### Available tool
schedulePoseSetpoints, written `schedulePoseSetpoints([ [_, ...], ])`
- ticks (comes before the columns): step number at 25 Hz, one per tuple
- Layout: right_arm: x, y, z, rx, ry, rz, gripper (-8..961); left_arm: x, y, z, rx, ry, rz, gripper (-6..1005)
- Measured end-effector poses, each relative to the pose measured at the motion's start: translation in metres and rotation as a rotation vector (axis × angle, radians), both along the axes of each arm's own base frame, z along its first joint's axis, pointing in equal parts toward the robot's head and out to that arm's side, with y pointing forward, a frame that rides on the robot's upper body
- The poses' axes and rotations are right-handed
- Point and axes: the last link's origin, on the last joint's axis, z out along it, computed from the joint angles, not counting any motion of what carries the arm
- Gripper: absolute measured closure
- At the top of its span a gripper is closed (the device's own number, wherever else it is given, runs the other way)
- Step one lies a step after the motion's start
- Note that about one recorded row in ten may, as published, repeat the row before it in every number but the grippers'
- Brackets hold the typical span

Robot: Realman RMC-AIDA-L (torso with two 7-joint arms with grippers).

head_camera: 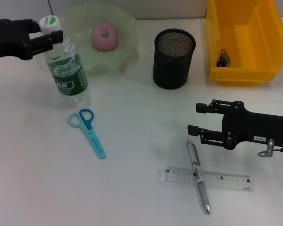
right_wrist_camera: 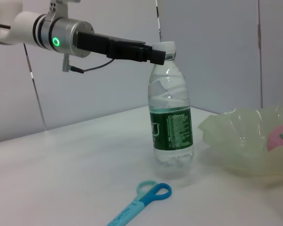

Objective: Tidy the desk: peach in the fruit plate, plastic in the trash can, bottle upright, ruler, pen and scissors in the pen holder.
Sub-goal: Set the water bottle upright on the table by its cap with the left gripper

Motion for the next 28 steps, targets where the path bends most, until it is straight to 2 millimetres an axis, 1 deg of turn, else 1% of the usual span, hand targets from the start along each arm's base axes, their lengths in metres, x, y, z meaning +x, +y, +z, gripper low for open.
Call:
schedulePoseSetpoints([
  [3, 0.000, 0.000, 0.000, -0.001, 0.001, 0.001, 288, -0.005, -0.005, -0.005, 0.028, -0.006, -0.028, 558],
  [7, 0.000, 0.000, 0.000, -0.001, 0.000, 0.002, 288, -0.008, -0.008, -0.009, 0.049, -0.016, -0.044, 558],
  [13, -0.001, 0.001, 0.000, 0.000, -0.002, 0.004, 289, -0.010, -0.009, -0.016, 0.074, -0.009, -0.045, 559],
  [28, -0.001, 0.000, -0.001, -0.002, -0.001, 0.005, 289, -0.009, -0.009, -0.017, 0.073, -0.011, -0.045, 558],
])
